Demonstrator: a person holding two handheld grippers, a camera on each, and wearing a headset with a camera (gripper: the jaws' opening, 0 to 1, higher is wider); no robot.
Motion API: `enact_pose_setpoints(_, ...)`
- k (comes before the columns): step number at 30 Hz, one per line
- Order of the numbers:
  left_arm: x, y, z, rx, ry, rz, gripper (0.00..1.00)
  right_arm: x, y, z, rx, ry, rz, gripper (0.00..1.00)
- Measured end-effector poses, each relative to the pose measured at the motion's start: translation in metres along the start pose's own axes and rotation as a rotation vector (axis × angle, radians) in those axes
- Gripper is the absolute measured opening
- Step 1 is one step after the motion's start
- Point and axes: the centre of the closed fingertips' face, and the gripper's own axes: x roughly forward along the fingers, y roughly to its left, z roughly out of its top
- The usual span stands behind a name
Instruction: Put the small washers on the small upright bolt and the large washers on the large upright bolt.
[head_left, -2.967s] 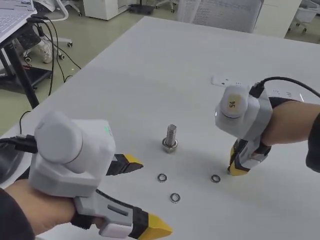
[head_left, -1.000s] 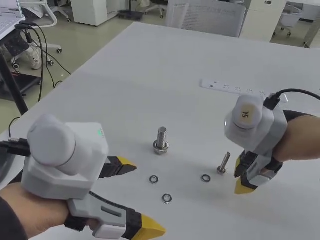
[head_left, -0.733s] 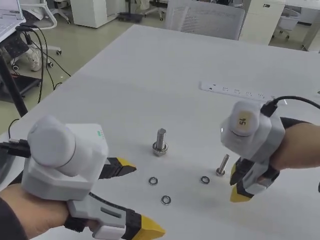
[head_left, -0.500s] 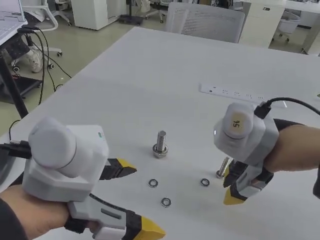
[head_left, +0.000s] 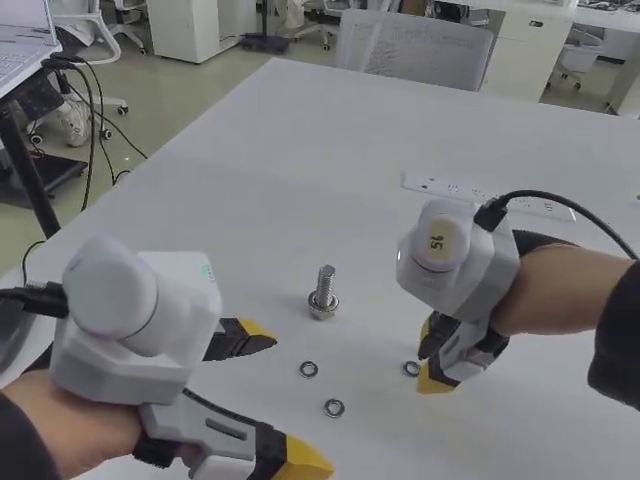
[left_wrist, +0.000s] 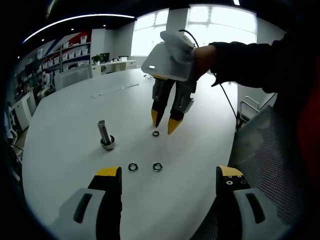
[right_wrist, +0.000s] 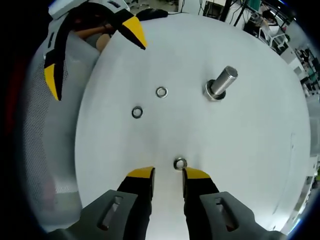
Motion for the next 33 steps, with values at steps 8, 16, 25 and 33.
enact_pose_setpoints(8, 0.000, 0.000, 0.000, -0.001, -0.003, 0.001, 0.76, 0.006, -0.007, 0.000, -0.002, 0.022, -0.020, 0.23)
enact_pose_setpoints(16, 0.000, -0.001, -0.001, -0.003, -0.005, 0.000, 0.76, 0.013, -0.009, -0.001, 0.005, 0.031, -0.020, 0.22)
enact_pose_setpoints(25, -0.001, -0.001, -0.001, -0.005, -0.008, 0.002, 0.76, 0.016, -0.012, -0.004, 0.016, 0.040, -0.018, 0.21)
enact_pose_setpoints(33, -0.001, 0.000, -0.001, -0.006, -0.008, 0.003, 0.76, 0.016, -0.011, -0.004, 0.039, 0.037, -0.005, 0.19)
